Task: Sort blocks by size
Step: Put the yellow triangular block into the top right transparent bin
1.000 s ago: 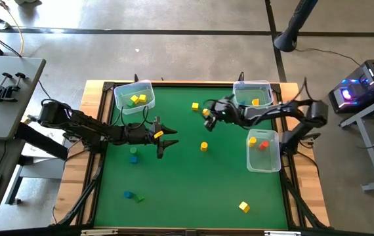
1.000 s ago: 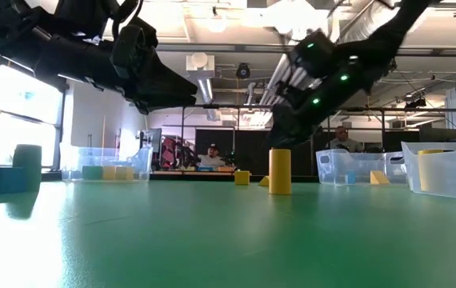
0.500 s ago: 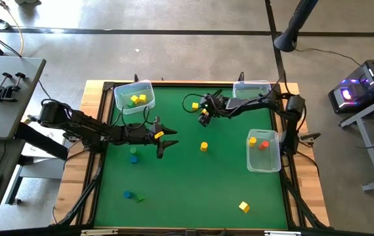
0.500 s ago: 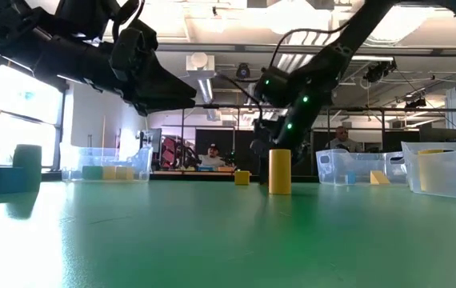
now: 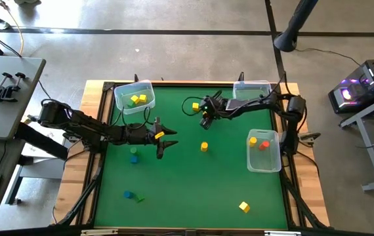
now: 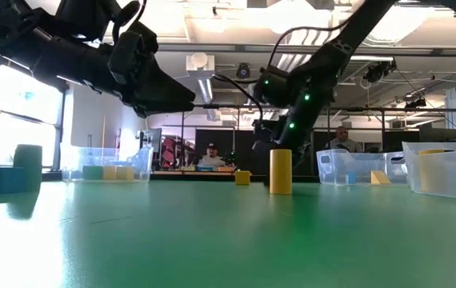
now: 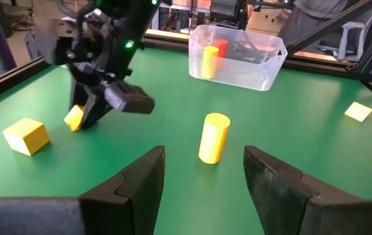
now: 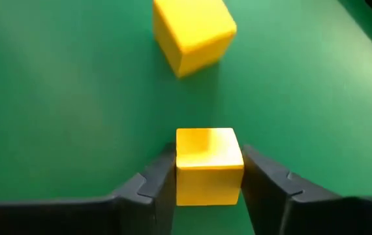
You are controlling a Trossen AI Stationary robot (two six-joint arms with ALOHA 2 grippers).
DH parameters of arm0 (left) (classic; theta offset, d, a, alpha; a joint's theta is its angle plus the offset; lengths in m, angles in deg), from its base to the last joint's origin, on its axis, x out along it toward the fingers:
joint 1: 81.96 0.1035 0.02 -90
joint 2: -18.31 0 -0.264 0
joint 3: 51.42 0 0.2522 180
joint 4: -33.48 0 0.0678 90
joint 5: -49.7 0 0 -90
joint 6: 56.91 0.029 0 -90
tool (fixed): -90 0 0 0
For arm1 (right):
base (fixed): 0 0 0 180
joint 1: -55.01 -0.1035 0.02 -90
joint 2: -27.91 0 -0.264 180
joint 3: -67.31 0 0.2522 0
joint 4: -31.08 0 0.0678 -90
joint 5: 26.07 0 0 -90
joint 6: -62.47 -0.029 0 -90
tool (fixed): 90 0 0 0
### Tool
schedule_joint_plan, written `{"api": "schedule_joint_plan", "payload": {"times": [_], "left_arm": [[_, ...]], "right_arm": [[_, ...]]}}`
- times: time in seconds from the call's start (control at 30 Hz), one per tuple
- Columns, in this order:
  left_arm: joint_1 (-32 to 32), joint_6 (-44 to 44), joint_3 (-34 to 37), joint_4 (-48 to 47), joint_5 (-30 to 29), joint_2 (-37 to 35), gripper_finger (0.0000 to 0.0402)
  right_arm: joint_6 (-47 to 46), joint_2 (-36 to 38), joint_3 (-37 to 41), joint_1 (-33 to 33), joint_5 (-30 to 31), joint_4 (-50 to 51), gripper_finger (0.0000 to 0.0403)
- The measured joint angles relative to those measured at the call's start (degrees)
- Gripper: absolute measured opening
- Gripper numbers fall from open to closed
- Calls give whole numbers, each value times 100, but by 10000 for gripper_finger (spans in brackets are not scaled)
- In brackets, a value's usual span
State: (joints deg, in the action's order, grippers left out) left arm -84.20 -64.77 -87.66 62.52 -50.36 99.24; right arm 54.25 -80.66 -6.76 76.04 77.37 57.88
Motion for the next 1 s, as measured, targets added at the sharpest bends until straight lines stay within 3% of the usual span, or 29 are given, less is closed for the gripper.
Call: {"api": "schedule_joint_plan", "payload": {"times": [0.3, 0.57, 0.77, 1.0], "left_arm": [[-4, -106, 0, -102, 0, -2, 195], [-57, -155, 0, -153, 0, -2, 195], [-133, -128, 0, -152, 2, -2, 195], [-157, 4, 0, -111, 0, -2, 195]], "right_arm": [[68, 1162, 26, -621, 1071, 1110, 130], [-78, 2532, 47, -622, 1720, 2240, 130], [-391, 3398, 428, 359, 1680, 2678, 130], [-982, 3326, 825, 1980, 715, 2331, 130]]}}
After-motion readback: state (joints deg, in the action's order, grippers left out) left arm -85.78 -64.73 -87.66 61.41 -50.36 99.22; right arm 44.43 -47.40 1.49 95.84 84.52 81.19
